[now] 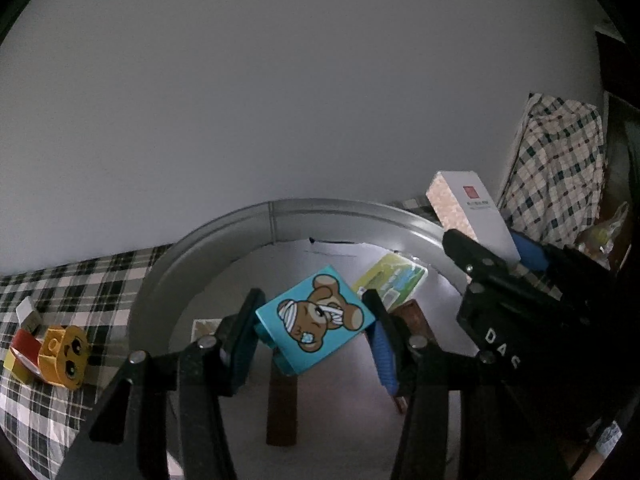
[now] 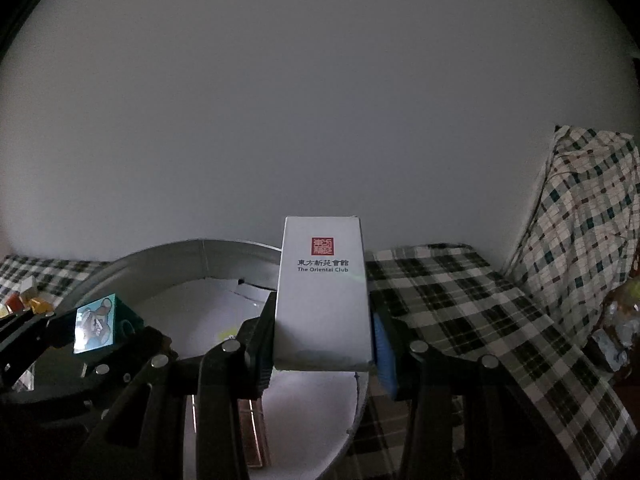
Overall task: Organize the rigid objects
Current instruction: 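Lower the blue brick into the tin with the left tool while the right tool places the white box there, then withdraw both tools from the tin toward the remaining bricks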
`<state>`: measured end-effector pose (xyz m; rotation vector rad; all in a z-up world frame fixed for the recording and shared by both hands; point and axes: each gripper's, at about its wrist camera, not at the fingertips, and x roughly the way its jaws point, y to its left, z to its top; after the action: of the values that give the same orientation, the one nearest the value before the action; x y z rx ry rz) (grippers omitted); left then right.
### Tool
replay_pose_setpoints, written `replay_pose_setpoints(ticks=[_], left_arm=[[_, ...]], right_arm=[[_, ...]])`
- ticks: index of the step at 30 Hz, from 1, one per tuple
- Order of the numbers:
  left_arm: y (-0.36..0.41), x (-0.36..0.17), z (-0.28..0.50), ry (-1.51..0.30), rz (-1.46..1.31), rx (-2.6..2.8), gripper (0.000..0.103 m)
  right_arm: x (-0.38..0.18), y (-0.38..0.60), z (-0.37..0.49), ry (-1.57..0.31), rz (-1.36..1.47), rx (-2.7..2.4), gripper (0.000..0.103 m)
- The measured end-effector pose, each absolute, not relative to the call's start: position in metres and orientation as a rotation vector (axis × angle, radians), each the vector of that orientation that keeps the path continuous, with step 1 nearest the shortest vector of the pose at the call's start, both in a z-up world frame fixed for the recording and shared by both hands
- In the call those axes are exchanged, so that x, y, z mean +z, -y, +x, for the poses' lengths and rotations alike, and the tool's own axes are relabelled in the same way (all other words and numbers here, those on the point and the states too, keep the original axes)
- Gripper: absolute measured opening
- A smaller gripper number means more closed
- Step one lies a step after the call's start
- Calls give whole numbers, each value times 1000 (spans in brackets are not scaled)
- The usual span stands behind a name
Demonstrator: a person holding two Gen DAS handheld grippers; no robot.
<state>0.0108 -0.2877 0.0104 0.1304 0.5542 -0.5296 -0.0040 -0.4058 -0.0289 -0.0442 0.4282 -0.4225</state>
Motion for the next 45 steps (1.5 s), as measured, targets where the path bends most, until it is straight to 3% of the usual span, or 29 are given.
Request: replay_pose_setpoints(ticks=[11,13,15,16,17,18,20,21,22,26,35,41,45], left_arm=[[287,6,13,-565,153,-492,51],[285,6,13,-564,149,-473,59],[281,8,13,-557,145,-436,79],[277,10,11,-546,138,-404,85],[274,12,11,-539,131,-385,98],[269,14,10,-529,114,-360,103],[259,20,8,-511,63,-353,103],[256,22,8,-512,49,-362,103],[254,24,6,-510,43,-372,103],[255,23,-2,-485,87,-365,103],[235,23,-11,-434,114,-314,103],[221,22,-12,-412,128,-268,103],[215,20,-15,-395,144,-245,103]], right_arm=[[-38,412,5,-485,-9,-367,45],[-39,415,6,-493,20,-343,45],[-40,420,8,-503,45,-330,48],[-40,424,7,-505,60,-344,55],[-40,426,6,-500,73,-334,56],[-39,428,4,-492,87,-324,58],[-33,430,-4,-449,105,-337,76],[-30,431,-9,-413,106,-346,90],[-26,430,-18,-353,106,-363,94],[-17,427,-34,-246,111,-360,97],[-16,416,-39,-217,72,-396,97],[-12,393,-82,73,8,-502,98],[-11,383,-92,138,-11,-540,102]])
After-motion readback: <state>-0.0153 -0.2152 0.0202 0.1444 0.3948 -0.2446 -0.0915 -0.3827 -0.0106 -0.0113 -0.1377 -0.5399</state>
